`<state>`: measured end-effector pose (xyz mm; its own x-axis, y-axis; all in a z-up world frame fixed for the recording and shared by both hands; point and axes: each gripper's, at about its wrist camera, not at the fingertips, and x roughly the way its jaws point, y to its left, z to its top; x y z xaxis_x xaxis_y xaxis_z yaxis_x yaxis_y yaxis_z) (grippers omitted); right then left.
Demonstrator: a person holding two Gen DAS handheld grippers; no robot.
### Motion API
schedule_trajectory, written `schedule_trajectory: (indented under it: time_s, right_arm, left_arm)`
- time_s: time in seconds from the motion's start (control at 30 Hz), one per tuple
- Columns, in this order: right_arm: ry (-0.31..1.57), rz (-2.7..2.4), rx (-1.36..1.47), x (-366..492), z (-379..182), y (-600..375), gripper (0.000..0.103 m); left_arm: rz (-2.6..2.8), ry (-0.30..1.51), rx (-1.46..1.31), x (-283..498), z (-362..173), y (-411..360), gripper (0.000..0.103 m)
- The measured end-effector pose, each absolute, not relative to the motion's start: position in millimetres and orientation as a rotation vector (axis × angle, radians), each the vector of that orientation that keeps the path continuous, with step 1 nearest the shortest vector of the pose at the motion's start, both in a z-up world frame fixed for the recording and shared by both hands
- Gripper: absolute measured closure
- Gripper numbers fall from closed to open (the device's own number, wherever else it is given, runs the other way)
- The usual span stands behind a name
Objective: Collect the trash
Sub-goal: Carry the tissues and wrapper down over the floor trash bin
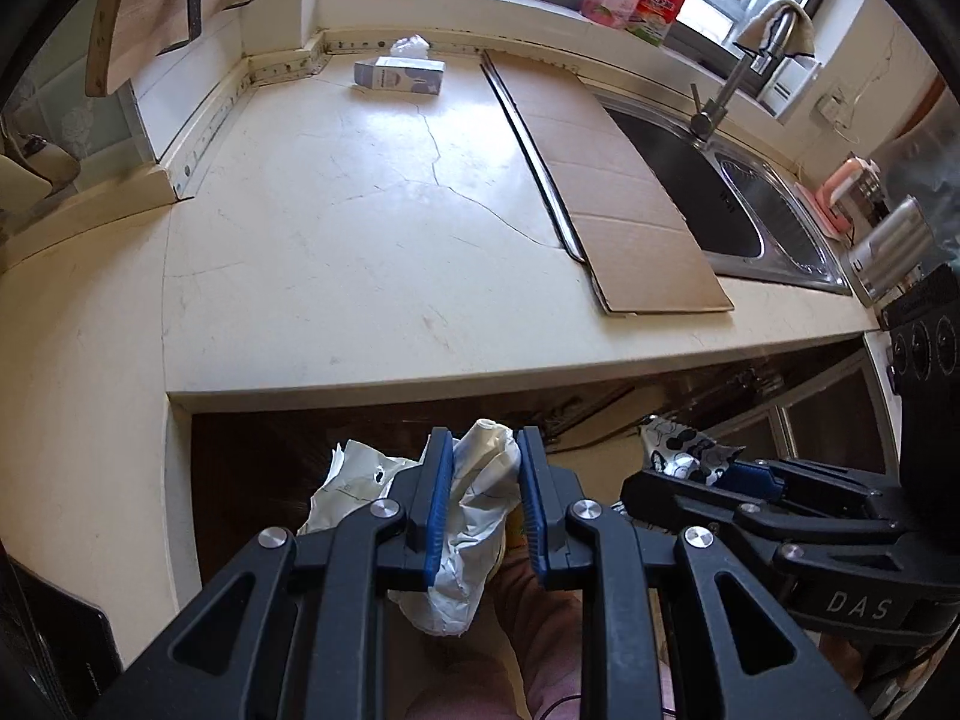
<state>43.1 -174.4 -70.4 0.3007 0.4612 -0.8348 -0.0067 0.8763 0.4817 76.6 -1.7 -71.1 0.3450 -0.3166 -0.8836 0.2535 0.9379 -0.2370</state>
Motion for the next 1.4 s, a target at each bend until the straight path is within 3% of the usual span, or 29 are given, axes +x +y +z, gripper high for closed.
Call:
schedule_trajectory:
  time_s: [0.33, 0.6, 1.4]
  right_arm:
    - [1.344, 0.237, 0.443, 0, -106, -187, 0.061]
    - [1.44, 0.202, 0.442, -8, -145, -192, 0.061]
    - [1.631, 0.234, 0.396, 19, -412, -184, 0.061]
  left_arm:
    - [-0.452, 1.203, -0.049, 40, -87, -26, 0.084]
    - [-0.437, 1.289, -0.094, 29, -135, -25, 0.083]
    - [-0.264, 1.447, -0.342, 23, -420, 4, 0.081]
